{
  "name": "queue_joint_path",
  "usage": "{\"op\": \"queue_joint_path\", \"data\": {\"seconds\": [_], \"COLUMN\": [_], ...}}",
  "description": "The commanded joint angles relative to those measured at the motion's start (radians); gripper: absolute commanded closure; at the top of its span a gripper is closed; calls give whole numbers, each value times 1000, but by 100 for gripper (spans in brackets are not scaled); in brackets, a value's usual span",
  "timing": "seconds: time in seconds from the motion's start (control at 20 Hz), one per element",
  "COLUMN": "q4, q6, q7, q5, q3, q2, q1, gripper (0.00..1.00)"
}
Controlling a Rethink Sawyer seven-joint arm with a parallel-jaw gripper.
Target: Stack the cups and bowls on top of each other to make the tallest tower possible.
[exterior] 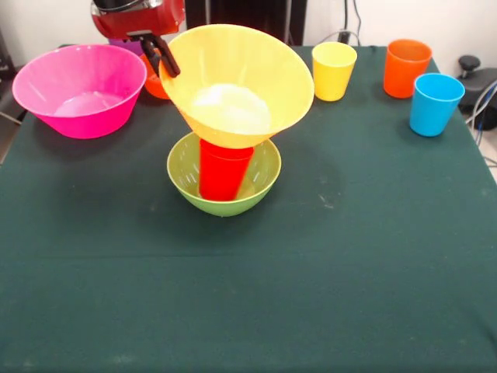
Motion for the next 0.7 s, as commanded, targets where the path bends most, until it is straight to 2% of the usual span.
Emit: {"op": "queue_joint_path", "data": {"seconds": [0.05,0.7], "q4": [39,46], "q6": [-89,-71], "q7": [-183,-173], "q5": [-91,-70], "q3": [0,10], "q2": [43,14], "q1": [15,7], "gripper": [100,100]}}
